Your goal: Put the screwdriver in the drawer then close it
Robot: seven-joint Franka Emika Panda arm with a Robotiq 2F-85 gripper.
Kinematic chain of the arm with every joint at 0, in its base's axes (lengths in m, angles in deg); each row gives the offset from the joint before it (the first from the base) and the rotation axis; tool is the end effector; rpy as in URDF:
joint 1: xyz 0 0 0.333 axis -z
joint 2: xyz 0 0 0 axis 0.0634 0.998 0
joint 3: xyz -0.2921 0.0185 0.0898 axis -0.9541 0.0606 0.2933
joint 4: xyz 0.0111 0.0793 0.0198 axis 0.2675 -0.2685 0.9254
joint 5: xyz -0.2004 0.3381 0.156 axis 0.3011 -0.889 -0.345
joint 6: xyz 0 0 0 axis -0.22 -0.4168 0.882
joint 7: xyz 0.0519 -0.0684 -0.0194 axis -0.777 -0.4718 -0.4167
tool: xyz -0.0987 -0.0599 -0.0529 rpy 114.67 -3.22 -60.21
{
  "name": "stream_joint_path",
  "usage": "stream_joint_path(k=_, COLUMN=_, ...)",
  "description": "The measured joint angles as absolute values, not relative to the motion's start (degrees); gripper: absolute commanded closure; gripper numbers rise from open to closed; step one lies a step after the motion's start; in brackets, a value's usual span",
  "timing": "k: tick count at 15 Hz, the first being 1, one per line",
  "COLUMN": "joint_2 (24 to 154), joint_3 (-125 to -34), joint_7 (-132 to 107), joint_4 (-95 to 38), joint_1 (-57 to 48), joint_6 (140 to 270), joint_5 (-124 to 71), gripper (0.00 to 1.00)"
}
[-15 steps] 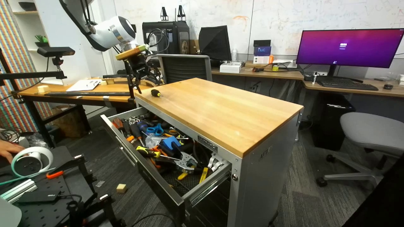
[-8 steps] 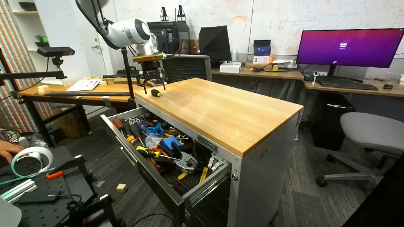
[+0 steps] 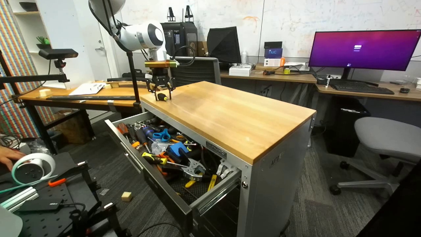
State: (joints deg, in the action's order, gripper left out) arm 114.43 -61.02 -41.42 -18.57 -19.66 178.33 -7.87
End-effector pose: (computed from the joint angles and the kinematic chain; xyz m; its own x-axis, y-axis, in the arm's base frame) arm 0.6397 0.3080 0.2117 0.4617 0.8348 -0.3001 0.8798 -0.4740 0.0351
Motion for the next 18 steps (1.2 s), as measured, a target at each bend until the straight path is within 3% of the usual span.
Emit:
stream_joint_path(k=3, joint_2=114.42, joint_3=-61.02, joint_7=-41.46, joint_4=-17.94, joint_1=-19.88, joint_6=177.54, joint_5=-8.72, gripper=0.86)
stream_joint_path(k=4, joint_2=114.42, joint_3=-61.01, joint_7=-41.46, joint_4=-17.8, joint_1=-19.97, joint_6=177.12, joint_5=-8.82, gripper=0.89)
stream_joint_path(k=13, joint_2=111.03, joint_3=-63.68, joint_7=-36.53, joint_4=-24.58, joint_1=-21.05, joint_6=165.62, joint_5=-6.98, gripper=0.89)
stream_joint_path(k=15, joint_2=109.3, joint_3=-64.2, joint_7=-33.0, joint_4=-29.15, joint_1=-21.3, joint_6=163.03, joint_5=-6.19, gripper=0.39)
stream_joint_path(k=16, joint_2=108.82, joint_3=-64.23, joint_7=-31.75, joint_4=-31.16, joint_1=-21.37, joint_6=161.96, joint_5=-6.02, gripper=0.39)
stream_joint_path(k=18, joint_2=108.4, joint_3=-64.19, joint_7=-30.22, joint_4=-34.44, joint_1=-21.55, joint_6=160.57, joint_5=-5.98, gripper=0.28)
